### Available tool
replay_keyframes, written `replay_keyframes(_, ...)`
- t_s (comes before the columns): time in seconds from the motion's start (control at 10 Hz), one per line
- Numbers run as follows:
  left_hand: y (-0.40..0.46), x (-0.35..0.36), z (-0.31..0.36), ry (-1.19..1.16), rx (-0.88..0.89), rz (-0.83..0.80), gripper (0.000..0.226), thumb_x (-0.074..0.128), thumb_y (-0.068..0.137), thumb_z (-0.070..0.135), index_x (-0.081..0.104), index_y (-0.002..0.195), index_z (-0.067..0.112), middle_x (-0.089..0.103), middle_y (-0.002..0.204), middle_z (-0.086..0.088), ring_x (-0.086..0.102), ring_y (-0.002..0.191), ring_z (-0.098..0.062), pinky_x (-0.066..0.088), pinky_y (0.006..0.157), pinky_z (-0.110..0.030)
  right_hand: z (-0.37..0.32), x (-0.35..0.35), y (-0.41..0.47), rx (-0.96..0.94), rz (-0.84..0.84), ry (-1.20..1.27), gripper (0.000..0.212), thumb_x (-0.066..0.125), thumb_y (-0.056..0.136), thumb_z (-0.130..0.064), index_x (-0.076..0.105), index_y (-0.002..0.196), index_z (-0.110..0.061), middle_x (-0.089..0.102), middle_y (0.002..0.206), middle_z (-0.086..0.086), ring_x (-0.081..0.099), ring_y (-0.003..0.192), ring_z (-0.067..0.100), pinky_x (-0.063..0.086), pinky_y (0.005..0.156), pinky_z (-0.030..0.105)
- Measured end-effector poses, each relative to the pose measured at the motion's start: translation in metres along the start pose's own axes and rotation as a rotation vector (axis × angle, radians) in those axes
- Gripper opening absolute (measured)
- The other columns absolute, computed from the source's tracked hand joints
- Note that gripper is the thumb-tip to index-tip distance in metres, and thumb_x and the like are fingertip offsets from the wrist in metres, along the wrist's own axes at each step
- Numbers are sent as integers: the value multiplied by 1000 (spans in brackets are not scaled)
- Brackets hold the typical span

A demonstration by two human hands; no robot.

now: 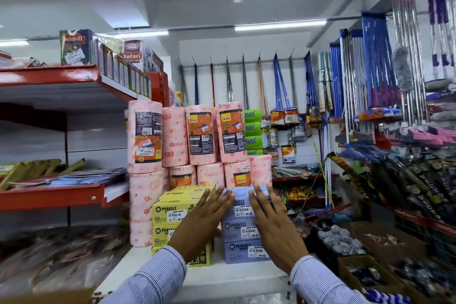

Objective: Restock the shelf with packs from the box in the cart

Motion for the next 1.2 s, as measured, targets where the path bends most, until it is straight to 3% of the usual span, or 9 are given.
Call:
replay_keyframes(0.2,-1,0,3,21,-27,38,102,84,70,17,22,151,13,24,157,-4,20,146,-23,-1,118,-37,0,1,0,20,-7,19,80,51,93,-6,-3,153,-12,-3,163,9,-9,147,34,23,117,52)
replay_keyframes(0.4,-3,-3,9,67,-56,75,93,77,76,10,22,151,10,27,158,-11,17,147,-31,6,115,-46,0,2,-2,17,17,7,72,37,95,-10,-6,152,-13,-6,162,8,-12,147,32,10,119,50)
replay_keyframes(0.5,-7,-12,25,109,-48,166,66,40,88,3,19,151,5,19,159,-19,10,146,-41,8,112,-58,-3,1,-4,17,35,-4,64,26,97,-20,-6,152,-11,-6,162,10,-11,148,31,6,115,49)
replay_keyframes(0.6,-8,-12,40,152,-20,141,69,33,84,9,17,150,1,11,160,-23,3,147,-43,14,115,-66,-5,3,-7,25,40,-6,64,30,100,-24,-6,152,-9,-9,162,12,-11,148,31,5,115,48)
replay_keyframes(0.7,-6,-4,45,120,-61,64,82,46,78,15,11,151,0,4,160,-24,-6,148,-40,17,113,-67,-2,5,-7,17,29,14,66,32,101,-25,-7,152,-9,-11,162,11,-11,148,30,5,116,47)
replay_keyframes(0.8,-5,-5,48,91,-89,66,74,32,80,17,16,150,0,8,160,-23,-4,148,-38,21,113,-66,2,6,-6,-8,7,20,65,30,102,-28,-7,152,-10,-11,162,11,-12,148,29,4,116,46)
replay_keyframes(0.9,-5,-6,51,77,-108,67,72,32,81,18,20,149,0,10,160,-22,-4,149,-37,19,114,-64,5,5,-5,-44,-9,-4,63,22,102,-31,-10,151,-10,-14,161,10,-14,147,28,1,116,44)
replay_keyframes(1.1,-7,-13,52,74,-135,30,74,33,81,25,21,150,2,9,160,-20,-4,149,-37,19,113,-66,5,3,-4,-27,-16,-23,66,27,102,-34,-10,151,-11,-15,161,9,-12,148,29,4,115,48)
replay_keyframes(1.2,-10,-26,53,32,-196,49,77,36,82,29,14,152,6,1,162,-19,-11,148,-37,11,113,-66,-5,-13,-4,-11,38,7,66,31,102,-34,-6,152,-12,-12,162,8,-9,148,29,6,115,52)
Point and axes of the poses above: each hand's wrist, its own y-axis towards the middle knuckle, its own x-axis out of the palm, z = x × y, the point moved 4 cm from there along y, towards the middle knuckle
